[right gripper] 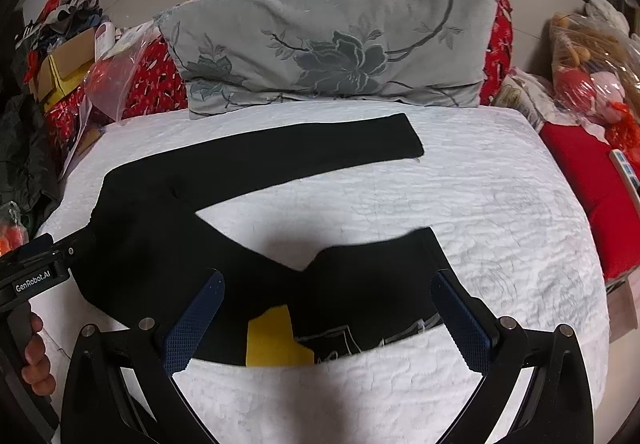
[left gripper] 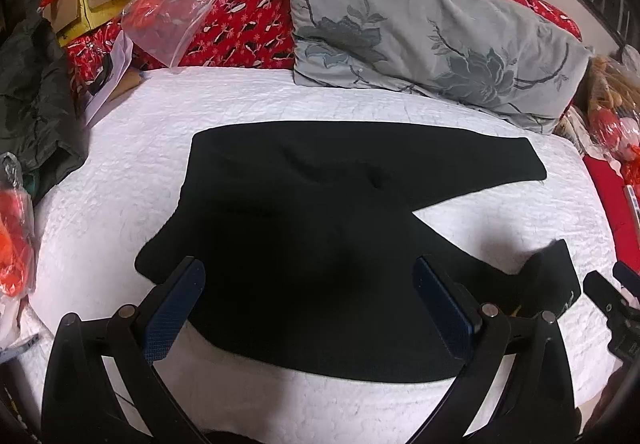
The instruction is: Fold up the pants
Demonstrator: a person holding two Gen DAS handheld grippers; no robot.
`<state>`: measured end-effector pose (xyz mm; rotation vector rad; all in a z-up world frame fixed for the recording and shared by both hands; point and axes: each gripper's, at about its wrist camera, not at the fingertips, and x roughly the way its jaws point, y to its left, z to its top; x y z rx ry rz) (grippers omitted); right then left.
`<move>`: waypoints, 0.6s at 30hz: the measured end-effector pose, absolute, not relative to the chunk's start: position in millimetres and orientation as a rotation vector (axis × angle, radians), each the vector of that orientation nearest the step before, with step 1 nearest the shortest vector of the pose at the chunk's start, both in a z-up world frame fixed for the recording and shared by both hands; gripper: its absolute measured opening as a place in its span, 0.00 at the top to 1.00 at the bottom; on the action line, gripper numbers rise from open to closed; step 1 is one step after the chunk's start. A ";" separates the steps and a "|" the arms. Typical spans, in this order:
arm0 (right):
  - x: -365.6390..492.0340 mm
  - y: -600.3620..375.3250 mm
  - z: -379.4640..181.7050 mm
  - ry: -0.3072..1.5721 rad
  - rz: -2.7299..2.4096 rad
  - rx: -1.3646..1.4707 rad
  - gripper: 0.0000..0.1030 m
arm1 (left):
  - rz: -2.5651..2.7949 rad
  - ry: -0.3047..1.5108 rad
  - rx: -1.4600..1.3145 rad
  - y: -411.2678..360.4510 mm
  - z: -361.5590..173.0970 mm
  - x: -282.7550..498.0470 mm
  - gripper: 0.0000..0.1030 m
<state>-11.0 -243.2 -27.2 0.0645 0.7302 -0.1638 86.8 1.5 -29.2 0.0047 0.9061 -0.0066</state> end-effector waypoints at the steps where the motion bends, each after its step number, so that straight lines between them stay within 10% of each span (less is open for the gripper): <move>1: -6.6 -245.6 -26.3 0.733 -0.161 0.069 0.00 | -0.009 0.915 0.009 1.8 -29.1 92.5 0.00; 18: 159.3 -386.4 -18.8 0.830 -0.274 0.153 0.00 | 0.062 1.106 -0.183 115.9 -31.1 252.3 0.00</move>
